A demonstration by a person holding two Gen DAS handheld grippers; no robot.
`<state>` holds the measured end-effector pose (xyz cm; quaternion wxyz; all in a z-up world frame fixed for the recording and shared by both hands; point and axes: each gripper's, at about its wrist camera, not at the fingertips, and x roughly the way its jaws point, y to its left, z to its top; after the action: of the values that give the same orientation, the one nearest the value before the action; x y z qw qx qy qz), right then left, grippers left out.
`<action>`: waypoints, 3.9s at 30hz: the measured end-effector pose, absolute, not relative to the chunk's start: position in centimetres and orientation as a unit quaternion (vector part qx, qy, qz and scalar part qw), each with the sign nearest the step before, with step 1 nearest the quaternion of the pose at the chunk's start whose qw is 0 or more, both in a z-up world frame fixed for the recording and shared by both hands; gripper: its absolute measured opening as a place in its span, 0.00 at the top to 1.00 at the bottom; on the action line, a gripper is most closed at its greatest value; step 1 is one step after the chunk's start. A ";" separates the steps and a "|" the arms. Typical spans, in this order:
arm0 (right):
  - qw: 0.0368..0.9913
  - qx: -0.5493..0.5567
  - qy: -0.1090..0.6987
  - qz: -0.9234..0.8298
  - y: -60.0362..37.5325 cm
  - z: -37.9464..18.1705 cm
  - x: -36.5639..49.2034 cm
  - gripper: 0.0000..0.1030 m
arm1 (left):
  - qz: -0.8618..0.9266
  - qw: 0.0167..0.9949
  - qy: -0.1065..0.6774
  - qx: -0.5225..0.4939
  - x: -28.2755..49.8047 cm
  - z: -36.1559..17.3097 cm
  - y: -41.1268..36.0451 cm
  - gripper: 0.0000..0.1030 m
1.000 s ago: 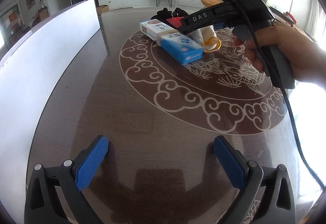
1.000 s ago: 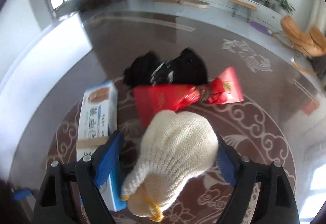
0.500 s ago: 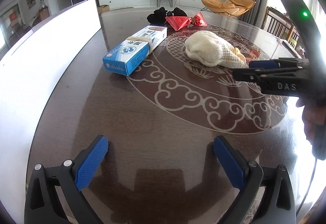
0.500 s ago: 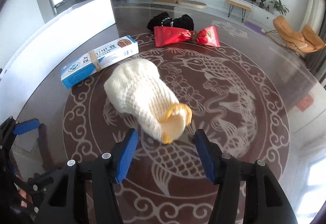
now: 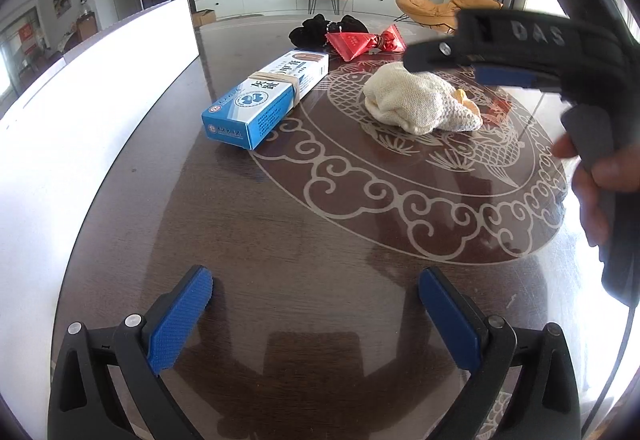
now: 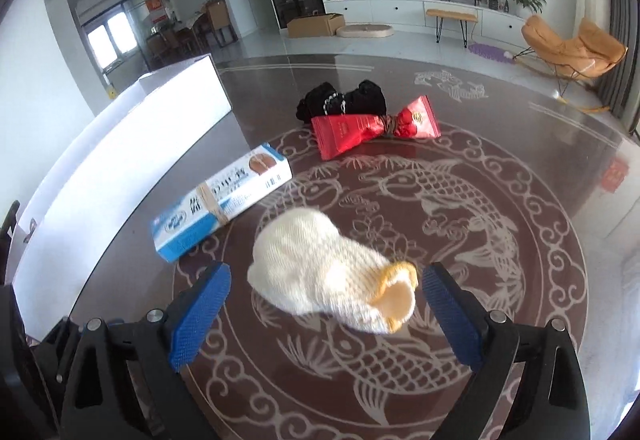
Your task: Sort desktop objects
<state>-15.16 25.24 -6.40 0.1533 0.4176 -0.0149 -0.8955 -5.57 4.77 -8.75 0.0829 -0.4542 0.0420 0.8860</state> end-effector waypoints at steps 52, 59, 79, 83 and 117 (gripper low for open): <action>0.022 0.459 0.019 -0.888 31.2 -10.9 -8.4 0.00 | 0.886 0.083 0.041 -0.455 -6.0 -9.0 4.5 0.00; 0.023 0.458 0.019 -0.888 31.2 -10.9 -8.4 0.00 | 0.886 0.082 0.041 -0.455 -6.1 -9.0 4.5 0.00; 0.023 0.458 0.019 -0.888 31.2 -10.9 -8.4 0.00 | 0.886 0.082 0.041 -0.455 -6.1 -9.0 4.5 0.00; 0.023 0.458 0.019 -0.888 31.2 -10.9 -8.4 0.00 | 0.886 0.082 0.041 -0.455 -6.1 -9.0 4.5 0.00; 0.024 0.458 0.019 -0.888 31.2 -10.9 -8.4 0.00 | 0.886 0.083 0.041 -0.455 -6.2 -9.0 4.5 0.00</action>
<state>-8.39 31.20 -10.89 0.0236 0.4583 0.0195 -0.8883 -6.16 4.54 -9.02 0.0828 -0.4548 0.0408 0.8858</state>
